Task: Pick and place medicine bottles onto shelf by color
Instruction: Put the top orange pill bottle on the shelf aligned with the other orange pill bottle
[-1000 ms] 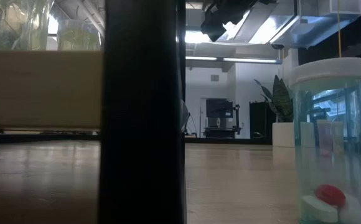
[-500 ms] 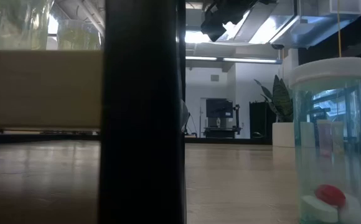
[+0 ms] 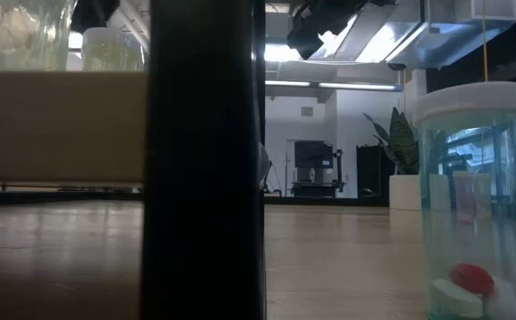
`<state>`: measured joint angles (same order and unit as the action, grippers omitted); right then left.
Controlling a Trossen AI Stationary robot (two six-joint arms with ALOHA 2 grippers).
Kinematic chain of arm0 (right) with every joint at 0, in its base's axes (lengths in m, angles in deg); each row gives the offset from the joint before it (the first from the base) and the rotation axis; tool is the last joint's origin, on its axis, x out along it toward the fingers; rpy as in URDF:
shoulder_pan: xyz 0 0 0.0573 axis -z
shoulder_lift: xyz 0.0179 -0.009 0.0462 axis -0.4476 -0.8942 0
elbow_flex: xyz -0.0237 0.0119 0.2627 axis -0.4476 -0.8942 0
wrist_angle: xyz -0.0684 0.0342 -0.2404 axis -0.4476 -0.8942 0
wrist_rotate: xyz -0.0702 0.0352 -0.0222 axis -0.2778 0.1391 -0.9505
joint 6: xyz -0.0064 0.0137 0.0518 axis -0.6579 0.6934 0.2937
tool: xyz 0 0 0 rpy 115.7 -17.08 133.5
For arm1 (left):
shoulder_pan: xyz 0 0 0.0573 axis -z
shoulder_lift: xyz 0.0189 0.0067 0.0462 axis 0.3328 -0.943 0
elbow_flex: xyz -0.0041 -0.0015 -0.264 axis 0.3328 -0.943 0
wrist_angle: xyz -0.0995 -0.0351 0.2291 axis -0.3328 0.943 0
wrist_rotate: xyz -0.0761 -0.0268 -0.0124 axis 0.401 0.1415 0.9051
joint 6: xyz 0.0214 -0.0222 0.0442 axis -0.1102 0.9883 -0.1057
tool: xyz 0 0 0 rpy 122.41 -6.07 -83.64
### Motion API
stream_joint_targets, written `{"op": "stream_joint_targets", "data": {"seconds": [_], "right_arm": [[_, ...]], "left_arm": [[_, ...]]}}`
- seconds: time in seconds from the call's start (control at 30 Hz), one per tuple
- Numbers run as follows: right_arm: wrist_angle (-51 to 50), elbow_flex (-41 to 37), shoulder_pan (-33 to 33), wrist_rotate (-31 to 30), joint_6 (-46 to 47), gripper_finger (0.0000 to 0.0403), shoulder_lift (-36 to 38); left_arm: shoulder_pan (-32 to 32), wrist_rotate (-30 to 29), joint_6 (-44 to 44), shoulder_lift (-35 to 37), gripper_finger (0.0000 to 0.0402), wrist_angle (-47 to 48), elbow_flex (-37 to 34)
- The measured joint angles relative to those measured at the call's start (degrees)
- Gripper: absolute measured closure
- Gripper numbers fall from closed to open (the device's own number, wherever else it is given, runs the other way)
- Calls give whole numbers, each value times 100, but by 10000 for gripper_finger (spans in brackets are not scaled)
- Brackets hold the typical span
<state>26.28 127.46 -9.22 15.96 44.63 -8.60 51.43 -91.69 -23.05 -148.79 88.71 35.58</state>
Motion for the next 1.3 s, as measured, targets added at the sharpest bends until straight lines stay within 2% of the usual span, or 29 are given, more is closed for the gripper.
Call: {"op": "stream_joint_targets", "data": {"seconds": [0.33, 0.63, 1.3], "right_arm": [[0, 2, -1, 0, 0, 205, 0], [2, 1, 0, 1, -1, 205, 0], [4, 0, 1, 0, 0, 205, 0]], "left_arm": [[-97, 671, 183, -1210, 86, 990, 719], [-97, 678, 70, -1734, 86, 1124, 968], [-95, 986, 460, -1938, 86, 1787, 968]]}}
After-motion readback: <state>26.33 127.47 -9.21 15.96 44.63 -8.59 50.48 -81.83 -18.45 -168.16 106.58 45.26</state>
